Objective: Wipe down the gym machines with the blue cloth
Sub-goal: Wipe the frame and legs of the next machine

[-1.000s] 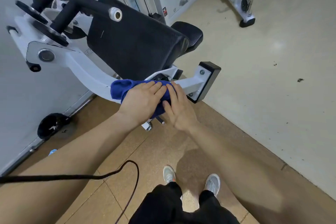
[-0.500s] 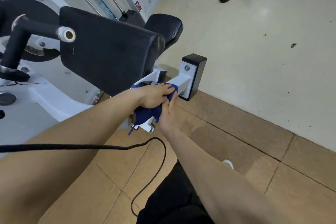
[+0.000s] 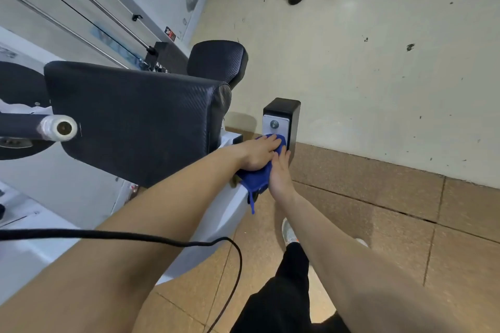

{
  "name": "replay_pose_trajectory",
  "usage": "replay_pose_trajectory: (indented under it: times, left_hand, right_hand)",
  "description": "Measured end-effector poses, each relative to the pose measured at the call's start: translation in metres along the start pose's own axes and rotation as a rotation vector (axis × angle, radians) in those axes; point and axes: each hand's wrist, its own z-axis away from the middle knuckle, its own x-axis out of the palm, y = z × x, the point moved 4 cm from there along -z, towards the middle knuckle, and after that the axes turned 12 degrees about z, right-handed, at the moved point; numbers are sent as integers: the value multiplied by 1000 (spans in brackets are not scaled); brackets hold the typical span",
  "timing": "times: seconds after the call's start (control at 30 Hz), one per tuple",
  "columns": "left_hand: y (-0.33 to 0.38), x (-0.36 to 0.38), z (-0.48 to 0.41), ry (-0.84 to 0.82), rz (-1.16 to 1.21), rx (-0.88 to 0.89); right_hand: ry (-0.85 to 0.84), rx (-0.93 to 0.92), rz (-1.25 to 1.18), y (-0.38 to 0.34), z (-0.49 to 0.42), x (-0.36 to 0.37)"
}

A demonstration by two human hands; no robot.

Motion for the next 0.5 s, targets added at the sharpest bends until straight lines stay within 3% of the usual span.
replay_pose_trajectory:
  times: [0.23,0.5]
  left_hand:
    - [-12,13,58,-33,-59,19]
    - [-9,-2,8,-15,27,3]
  right_hand:
    - [-73,18,-268,4,71,34]
    - [21,142,-284,-7,13,16]
